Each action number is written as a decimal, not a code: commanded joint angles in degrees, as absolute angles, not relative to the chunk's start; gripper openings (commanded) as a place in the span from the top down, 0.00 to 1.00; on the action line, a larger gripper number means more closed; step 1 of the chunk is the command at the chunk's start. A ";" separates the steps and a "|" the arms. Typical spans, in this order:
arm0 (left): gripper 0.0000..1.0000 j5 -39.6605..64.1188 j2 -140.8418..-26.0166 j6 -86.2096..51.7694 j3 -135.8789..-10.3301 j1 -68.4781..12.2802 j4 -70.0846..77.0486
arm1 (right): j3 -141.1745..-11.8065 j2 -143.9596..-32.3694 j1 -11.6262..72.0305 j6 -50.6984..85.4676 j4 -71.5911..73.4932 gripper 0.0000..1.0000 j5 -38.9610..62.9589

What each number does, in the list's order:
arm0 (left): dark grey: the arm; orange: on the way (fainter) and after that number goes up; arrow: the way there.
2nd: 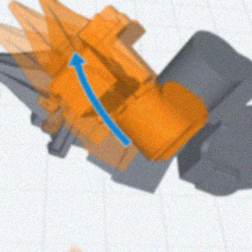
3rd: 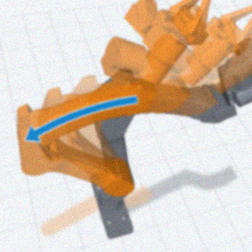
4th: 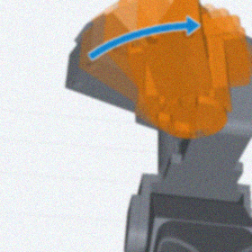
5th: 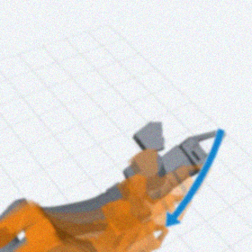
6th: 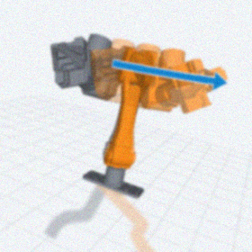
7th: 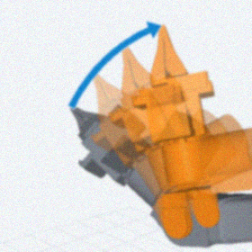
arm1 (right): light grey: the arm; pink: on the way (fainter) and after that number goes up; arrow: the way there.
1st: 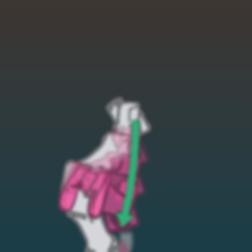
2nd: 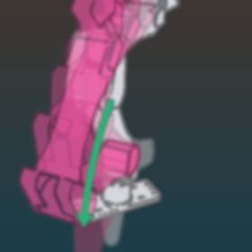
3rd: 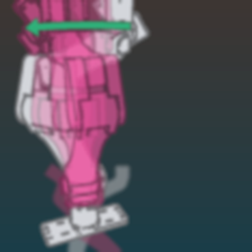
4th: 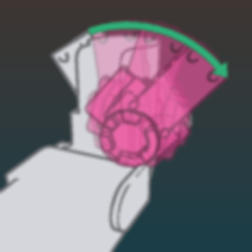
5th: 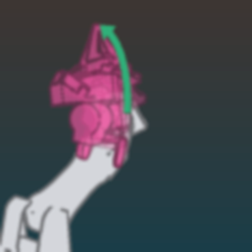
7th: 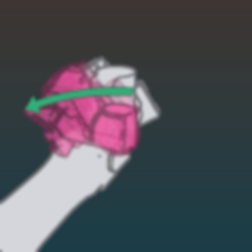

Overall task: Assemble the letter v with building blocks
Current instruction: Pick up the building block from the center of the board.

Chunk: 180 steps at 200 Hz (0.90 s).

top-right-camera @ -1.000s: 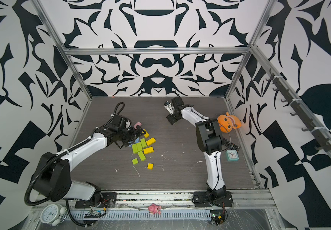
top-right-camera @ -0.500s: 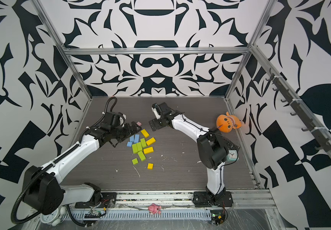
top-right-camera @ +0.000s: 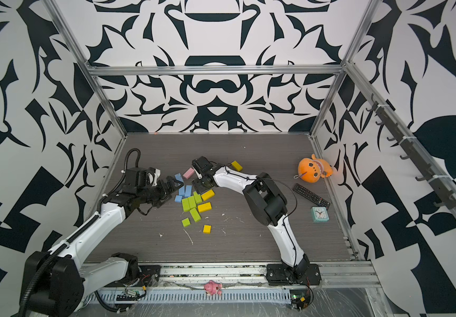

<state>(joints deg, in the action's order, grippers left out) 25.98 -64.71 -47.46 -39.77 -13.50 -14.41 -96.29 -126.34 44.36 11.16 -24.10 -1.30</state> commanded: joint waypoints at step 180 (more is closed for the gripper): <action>0.01 24.70 -77.10 -58.19 -43.16 -29.34 4.52 | -72.21 -104.76 21.14 -18.10 -22.59 0.88 1.37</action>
